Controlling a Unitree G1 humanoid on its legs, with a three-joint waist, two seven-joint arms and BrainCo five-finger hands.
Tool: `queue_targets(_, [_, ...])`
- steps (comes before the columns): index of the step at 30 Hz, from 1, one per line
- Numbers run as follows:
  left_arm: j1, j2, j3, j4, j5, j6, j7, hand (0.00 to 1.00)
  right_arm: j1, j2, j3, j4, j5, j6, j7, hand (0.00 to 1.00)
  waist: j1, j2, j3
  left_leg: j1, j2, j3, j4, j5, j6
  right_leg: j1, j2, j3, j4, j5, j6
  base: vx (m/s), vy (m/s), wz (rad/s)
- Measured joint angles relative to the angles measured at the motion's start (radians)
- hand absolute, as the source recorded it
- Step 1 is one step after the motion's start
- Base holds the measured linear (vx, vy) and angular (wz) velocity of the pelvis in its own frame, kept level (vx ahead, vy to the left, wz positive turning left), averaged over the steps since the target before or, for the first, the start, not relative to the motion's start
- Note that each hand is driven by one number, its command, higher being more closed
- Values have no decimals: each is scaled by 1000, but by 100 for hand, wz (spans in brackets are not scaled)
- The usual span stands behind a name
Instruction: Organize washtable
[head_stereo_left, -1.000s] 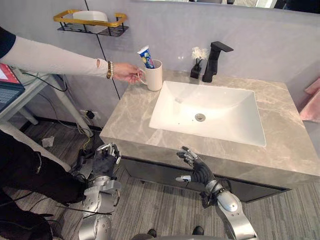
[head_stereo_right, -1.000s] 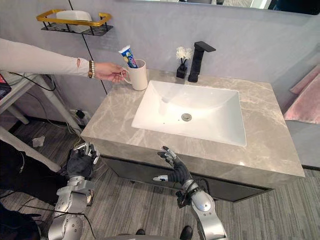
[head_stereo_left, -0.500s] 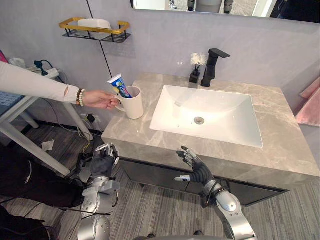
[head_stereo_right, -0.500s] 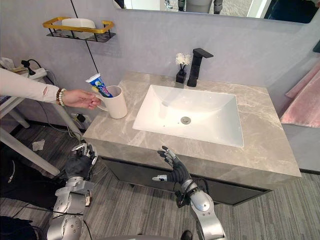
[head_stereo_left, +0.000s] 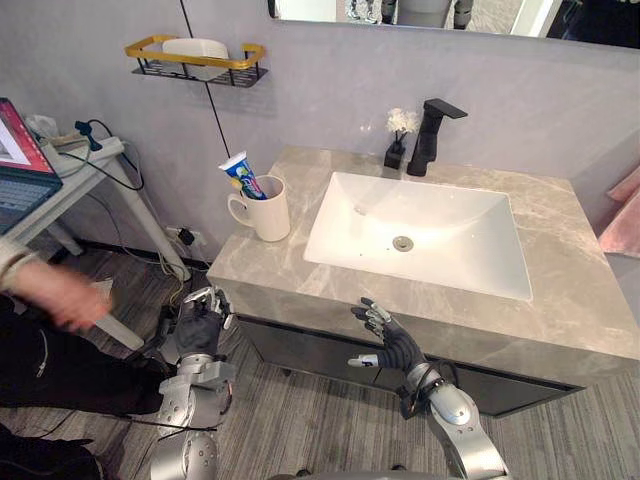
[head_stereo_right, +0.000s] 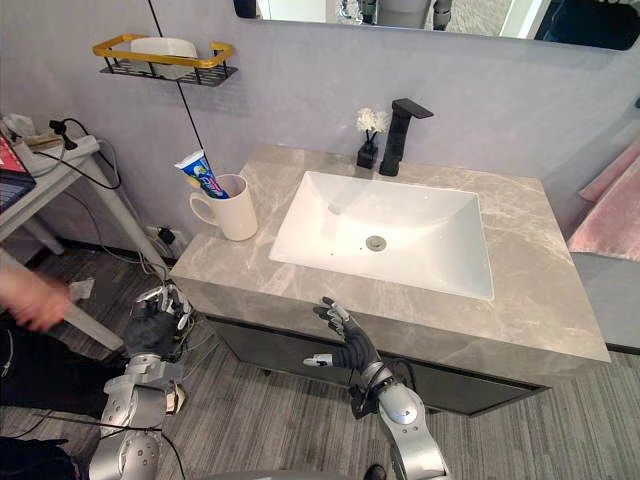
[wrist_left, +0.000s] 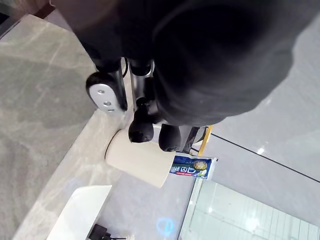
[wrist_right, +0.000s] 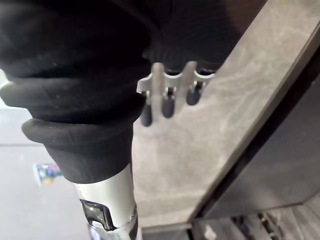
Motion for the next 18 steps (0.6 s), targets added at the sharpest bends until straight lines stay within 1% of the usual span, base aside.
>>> queue_targets(3, [-6,9,-5,-14,17,5,0,100,0,-2,0,0,0,0,0,0,-6,4,-3,0,0,0,0,0,0,-1,1,0,0,0,0,0,0,0])
queue_targets(5, [-43,38,-9,-23,26,8,2,100,-1,-8,0,0,0,0,1,0,-6,4,-3,-1,0,0,0,0,0,-1,3,0,0,0,0,0,0,0])
queue_targets(6, [-44,40,-9,-23,26,8,2,100,-1,-8,0,0,0,0,1,0,-6,4,-3,-1,0,0,0,0,0,-1,3,0,0,0,0,0,0,0])
queue_targets(8, [-106,83,-9,-24,46,8,2,100,-4,-23,0,0,0,0,3,0,-12,4,-3,-2,1,4,-1,0,-1,-4,3,3,0,0,-1,0,0,-2])
queue_targets(10, [-136,109,-9,-23,55,9,2,100,-7,-31,0,0,1,0,8,0,-18,4,-4,-5,1,13,0,0,-1,-12,4,11,0,1,-1,1,2,-14])
queue_targets(12, [-173,133,-9,-2,60,10,3,100,-11,-41,0,0,1,1,20,0,-17,4,-5,-13,2,29,0,0,0,-28,5,28,0,4,-5,2,12,-23])
queue_targets(16, [-263,180,-8,86,78,22,4,100,-24,-61,0,0,8,1,23,0,-20,3,-5,-15,4,51,-1,-1,0,-41,8,52,0,11,-3,9,12,-15])
queue_targets(18, [-281,199,-8,101,90,31,4,100,-25,-60,-4,-2,10,0,22,0,-21,2,-5,-20,4,61,-2,-1,0,-51,8,61,0,14,-2,3,20,-16])
